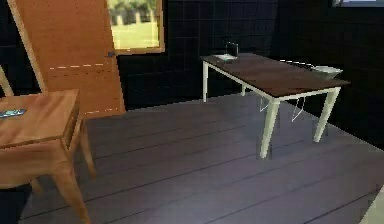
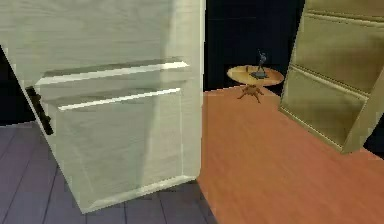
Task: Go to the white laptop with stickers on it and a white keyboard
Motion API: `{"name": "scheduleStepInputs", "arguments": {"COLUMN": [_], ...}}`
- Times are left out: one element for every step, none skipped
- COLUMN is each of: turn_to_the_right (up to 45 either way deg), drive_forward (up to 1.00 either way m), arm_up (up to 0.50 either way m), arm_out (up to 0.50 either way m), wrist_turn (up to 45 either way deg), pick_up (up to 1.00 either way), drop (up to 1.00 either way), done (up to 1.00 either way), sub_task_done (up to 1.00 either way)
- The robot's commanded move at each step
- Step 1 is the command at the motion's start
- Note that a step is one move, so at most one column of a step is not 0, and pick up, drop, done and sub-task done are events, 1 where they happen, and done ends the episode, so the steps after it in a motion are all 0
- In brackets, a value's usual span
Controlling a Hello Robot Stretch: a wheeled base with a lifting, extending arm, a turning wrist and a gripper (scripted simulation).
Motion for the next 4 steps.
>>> {"name": "scheduleStepInputs", "arguments": {"turn_to_the_right": [0.0, -3.0, 0.0, -3.0], "drive_forward": [1.0, 0.0, 1.0, 0.0], "arm_up": [0.0, 0.0, 0.0, 0.0], "arm_out": [0.0, 0.0, 0.0, 0.0], "wrist_turn": [0.0, 0.0, 0.0, 0.0], "pick_up": [0.0, 0.0, 0.0, 0.0], "drop": [0.0, 0.0, 0.0, 0.0], "done": [0.0, 0.0, 0.0, 0.0], "sub_task_done": [0.0, 0.0, 0.0, 0.0]}}
